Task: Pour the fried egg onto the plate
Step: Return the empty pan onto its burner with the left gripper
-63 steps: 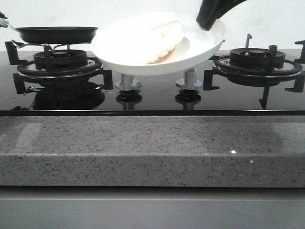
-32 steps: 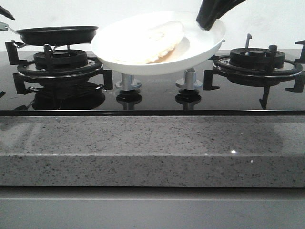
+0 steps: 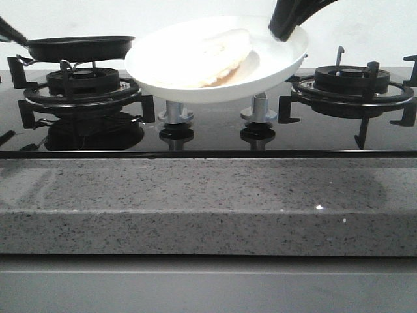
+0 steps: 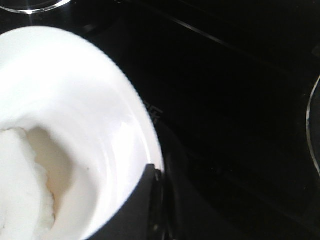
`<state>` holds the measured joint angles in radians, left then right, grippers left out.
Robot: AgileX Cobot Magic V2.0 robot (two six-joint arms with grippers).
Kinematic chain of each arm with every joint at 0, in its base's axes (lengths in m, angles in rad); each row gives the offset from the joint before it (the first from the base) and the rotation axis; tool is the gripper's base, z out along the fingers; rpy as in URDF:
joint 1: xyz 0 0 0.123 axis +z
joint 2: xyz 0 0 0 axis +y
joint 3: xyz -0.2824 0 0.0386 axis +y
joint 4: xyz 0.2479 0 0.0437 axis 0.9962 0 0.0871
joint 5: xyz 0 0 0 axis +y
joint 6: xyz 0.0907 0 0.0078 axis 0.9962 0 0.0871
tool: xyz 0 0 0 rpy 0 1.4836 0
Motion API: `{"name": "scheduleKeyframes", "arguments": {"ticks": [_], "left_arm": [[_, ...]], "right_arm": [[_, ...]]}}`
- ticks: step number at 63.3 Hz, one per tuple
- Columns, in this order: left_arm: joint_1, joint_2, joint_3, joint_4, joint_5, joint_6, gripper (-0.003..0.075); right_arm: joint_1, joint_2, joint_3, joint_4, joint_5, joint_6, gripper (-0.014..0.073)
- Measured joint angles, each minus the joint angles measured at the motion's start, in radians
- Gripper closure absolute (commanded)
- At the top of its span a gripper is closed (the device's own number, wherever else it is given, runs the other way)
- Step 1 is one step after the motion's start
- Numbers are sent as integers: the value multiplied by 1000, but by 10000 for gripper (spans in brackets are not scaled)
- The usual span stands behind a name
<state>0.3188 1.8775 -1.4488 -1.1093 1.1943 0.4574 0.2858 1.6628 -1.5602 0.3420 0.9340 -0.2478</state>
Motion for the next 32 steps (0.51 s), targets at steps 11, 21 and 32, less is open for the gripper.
{"name": "scheduleKeyframes", "arguments": {"ticks": [11,21,32], "left_arm": [[0,-4,0,17,2,0,741],[0,-33,0,39,2,9,740],[-4,-103,0,98,4,18,740]], "right_arm": [[0,0,0,0,0,0,652],[0,0,0,0,0,0,652],[0,0,0,0,0,0,652]]}}
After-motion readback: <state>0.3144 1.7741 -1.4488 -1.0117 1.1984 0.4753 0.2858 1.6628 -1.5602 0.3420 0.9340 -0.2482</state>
